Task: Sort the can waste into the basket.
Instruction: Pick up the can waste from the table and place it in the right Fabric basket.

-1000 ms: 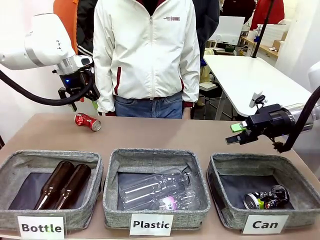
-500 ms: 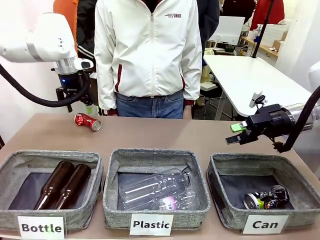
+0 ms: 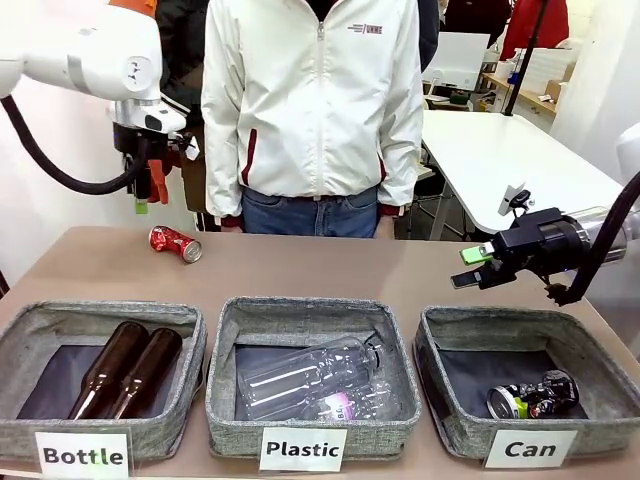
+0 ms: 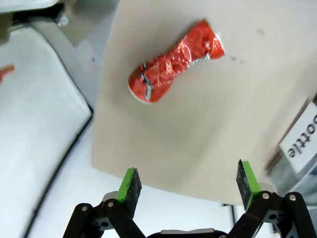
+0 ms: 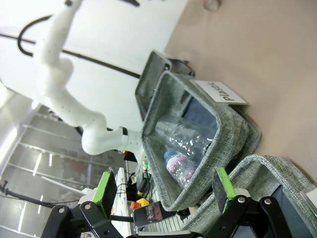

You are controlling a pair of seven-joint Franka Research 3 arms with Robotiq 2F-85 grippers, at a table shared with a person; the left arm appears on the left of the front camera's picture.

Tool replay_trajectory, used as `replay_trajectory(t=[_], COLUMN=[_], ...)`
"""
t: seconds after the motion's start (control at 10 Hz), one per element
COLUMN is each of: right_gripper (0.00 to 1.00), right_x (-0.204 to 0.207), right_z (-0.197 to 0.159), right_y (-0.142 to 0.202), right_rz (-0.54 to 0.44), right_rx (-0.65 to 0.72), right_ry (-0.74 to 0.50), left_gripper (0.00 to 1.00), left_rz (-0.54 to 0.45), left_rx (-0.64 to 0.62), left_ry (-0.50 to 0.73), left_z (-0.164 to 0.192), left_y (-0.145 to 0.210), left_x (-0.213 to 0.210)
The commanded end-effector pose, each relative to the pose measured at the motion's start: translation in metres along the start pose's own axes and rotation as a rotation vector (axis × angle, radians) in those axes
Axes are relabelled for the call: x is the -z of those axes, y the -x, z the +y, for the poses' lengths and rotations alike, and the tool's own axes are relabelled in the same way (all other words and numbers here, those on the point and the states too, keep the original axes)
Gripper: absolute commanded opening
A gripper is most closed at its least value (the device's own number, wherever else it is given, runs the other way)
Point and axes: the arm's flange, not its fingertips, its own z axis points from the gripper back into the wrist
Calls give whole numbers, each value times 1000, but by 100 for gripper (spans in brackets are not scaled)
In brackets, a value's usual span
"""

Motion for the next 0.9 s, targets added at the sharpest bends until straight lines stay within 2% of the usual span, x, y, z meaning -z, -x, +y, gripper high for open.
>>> replay_trajectory(t=[0.0, 0.2, 0.3, 0.4, 0.5, 0.7, 0.8], right_gripper=[100, 100, 100, 100, 100, 100, 100], right_x=[-1, -1, -1, -1, -1, -1, -1], right_z=[2, 2, 2, 2, 2, 2, 2], right_y=[0, 0, 0, 0, 0, 0, 0], right_rz=[-1, -1, -1, -1, -1, -1, -1], right_rx=[-22, -22, -22, -22, -22, -22, -22], right_ry=[0, 0, 0, 0, 0, 0, 0], left_gripper=[100, 100, 100, 100, 100, 100, 100], left_rz=[-58, -96, -107, -132, -75, -75, -115], left_rx=[956, 1169, 1182, 1150, 656, 656, 770], left_ry=[-134, -2, 56, 146, -56, -56, -35], left_z=[21, 37, 43, 47, 21, 21, 28], left_y=[-15, -16, -12, -13, -23, -23, -17], left_x=[-1, -2, -4, -7, 4, 4, 5])
